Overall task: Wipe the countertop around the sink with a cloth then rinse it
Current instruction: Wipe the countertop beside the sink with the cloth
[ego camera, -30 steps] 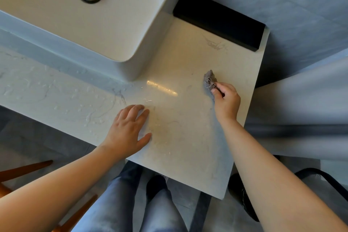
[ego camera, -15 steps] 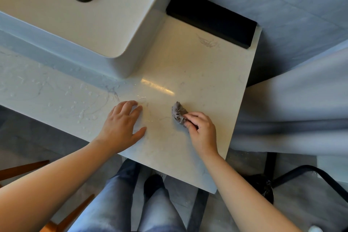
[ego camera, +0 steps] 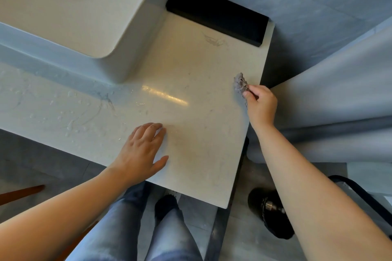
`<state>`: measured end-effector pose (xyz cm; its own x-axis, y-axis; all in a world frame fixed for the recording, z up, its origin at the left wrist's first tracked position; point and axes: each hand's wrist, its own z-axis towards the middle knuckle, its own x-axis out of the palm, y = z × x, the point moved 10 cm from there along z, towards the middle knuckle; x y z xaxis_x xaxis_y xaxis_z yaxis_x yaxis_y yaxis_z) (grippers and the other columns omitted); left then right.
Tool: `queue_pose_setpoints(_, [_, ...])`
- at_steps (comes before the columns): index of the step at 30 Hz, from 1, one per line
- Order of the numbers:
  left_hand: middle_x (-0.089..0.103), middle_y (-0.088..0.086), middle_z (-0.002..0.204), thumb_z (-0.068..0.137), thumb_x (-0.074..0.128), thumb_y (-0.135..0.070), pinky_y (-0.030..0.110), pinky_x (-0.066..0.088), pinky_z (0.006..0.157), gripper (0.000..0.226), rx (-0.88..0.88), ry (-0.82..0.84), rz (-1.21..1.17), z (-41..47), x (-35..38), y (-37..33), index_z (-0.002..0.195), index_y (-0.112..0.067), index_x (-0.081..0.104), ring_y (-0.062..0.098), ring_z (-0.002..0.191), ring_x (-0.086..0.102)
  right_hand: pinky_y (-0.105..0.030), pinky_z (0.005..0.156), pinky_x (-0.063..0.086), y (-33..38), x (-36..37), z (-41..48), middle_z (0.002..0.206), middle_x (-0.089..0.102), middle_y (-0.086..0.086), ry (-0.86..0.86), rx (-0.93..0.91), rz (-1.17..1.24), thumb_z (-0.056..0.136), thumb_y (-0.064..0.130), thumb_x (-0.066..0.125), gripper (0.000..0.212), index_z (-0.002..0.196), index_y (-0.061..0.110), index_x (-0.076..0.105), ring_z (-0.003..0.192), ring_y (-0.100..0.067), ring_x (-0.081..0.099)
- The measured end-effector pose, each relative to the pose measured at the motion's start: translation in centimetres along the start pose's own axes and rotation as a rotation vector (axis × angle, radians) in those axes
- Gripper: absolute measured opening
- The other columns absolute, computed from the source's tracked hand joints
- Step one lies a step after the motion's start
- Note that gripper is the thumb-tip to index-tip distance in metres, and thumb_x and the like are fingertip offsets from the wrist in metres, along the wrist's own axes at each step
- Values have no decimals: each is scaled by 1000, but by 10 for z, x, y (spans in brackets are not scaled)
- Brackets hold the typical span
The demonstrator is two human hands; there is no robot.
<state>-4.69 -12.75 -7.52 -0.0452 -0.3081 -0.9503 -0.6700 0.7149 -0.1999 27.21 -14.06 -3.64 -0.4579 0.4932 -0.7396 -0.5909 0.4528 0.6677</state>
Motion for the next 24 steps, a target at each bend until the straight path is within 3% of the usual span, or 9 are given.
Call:
queue_pose_setpoints(6, [53, 14, 132, 82, 39, -57, 46, 41, 100, 73, -18, 13, 6, -1, 7, -2, 128, -3, 56, 33, 122, 47, -20, 89, 45, -13, 20, -8, 112, 66, -8, 37, 59, 77, 87, 7, 63, 26, 112, 4, 68, 103, -18, 61])
queue_pose_setpoints(18, [50, 13, 135, 82, 39, -59, 48, 38, 103, 75, -34, 26, -17, -1, 10, -2, 132, -5, 53, 34, 125, 45, -26, 90, 48, -3, 31, -88, 108, 67, -3, 96, 2, 124, 85, 7, 65, 24, 109, 7, 70, 100, -17, 61])
queue_pose_setpoints(24, [51, 13, 135, 82, 38, -60, 49, 40, 101, 76, -33, 47, -31, -1, 10, -1, 132, -6, 52, 35, 125, 46, 1, 82, 33, 6, 32, -137, 104, 66, 5, 81, 0, 110, 84, 6, 66, 24, 107, 10, 71, 97, -10, 55])
